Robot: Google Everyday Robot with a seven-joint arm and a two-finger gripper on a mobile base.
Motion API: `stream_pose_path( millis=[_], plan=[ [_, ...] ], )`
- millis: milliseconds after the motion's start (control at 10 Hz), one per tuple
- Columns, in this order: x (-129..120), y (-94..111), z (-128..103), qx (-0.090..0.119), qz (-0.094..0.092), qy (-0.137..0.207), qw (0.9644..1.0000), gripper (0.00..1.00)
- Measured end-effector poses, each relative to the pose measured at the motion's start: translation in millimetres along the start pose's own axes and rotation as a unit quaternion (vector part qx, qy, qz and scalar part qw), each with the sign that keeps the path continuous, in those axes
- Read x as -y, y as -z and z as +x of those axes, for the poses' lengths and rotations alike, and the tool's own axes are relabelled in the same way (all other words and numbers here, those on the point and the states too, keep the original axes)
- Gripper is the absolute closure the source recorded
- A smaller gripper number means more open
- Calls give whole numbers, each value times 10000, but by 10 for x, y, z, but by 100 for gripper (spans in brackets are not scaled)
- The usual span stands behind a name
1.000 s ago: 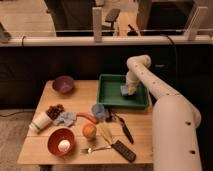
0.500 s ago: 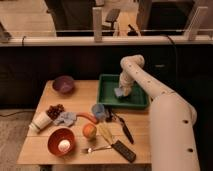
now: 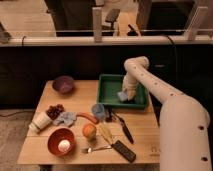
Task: Wipe tray with sponge
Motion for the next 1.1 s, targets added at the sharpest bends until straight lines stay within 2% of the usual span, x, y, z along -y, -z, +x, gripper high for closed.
stream_pose_path(
  millis=[100,300,600,800,1100],
  plan=[
    [-17,22,128,-81,-3,-59,9999,100],
    [115,6,301,-220,-8,-146,9997,100],
    [408,-85,392,-302,31,-202,9993,100],
    [565,-137,246,-247,37,25,9997,100],
    [577,-180,-66,-27,-46,595,9982,100]
  ],
)
